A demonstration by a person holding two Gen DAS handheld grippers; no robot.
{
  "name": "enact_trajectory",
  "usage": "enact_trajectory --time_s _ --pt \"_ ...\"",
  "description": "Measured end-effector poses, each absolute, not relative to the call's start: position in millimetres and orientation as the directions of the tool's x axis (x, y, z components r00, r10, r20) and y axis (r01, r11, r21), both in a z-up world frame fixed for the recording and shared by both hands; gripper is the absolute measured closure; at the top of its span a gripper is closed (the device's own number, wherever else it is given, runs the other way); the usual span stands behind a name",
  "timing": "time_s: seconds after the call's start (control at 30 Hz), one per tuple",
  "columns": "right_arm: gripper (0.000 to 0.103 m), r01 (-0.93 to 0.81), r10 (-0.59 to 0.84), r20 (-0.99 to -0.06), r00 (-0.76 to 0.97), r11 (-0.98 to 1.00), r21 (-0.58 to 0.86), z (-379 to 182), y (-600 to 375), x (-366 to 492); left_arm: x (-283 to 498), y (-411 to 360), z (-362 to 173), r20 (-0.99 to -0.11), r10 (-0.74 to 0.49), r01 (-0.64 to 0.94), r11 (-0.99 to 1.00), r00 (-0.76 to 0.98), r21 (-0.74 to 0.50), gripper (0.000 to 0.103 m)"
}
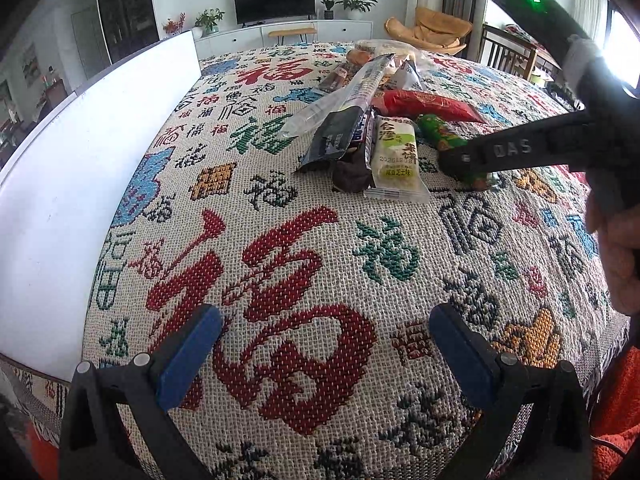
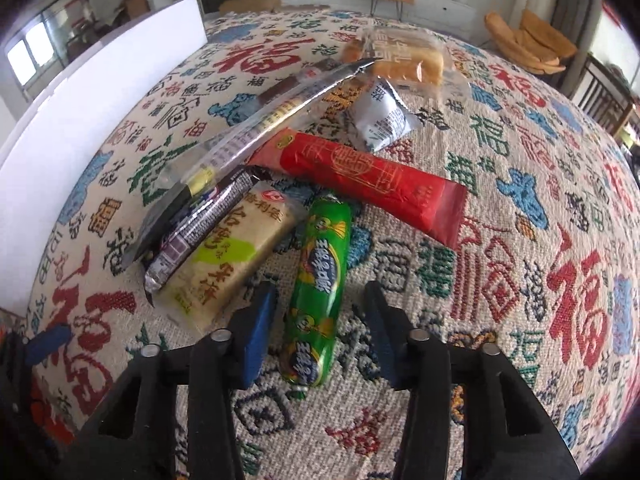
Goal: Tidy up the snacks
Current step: 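Grasp the green sausage stick with the right gripper, then grasp the clear tube snack with the left gripper while the right gripper holds the sausage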
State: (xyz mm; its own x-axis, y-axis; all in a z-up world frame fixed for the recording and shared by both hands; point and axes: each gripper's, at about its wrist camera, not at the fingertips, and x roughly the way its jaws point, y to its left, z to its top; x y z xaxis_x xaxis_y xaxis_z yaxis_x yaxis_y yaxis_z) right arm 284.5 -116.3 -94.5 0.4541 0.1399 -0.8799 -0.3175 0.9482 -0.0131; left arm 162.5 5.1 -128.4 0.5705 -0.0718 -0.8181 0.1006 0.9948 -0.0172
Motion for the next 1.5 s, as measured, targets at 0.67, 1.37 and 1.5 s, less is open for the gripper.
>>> enact_trajectory --time_s 0.67,1.37,1.5 --pt "0.040 -0.118 0.062 -0.761 0.646 0.993 -0.019 -99 -214 255 212 28 -87 -0.813 -0.200 0.146 0.979 0.547 -0.143 0.000" --pt "0.036 -0.099 0.039 -0.756 0.653 0.995 -0.033 -102 -217 250 309 62 -100 -0.865 -0.307 0.062 0.949 0.397 -0.309 0.092" --pt "0.036 -0.097 0.039 -0.755 0.655 0.995 -0.033 -102 -218 249 252 81 -101 -0.881 -0.248 0.020 0.965 0.402 -0.263 0.092"
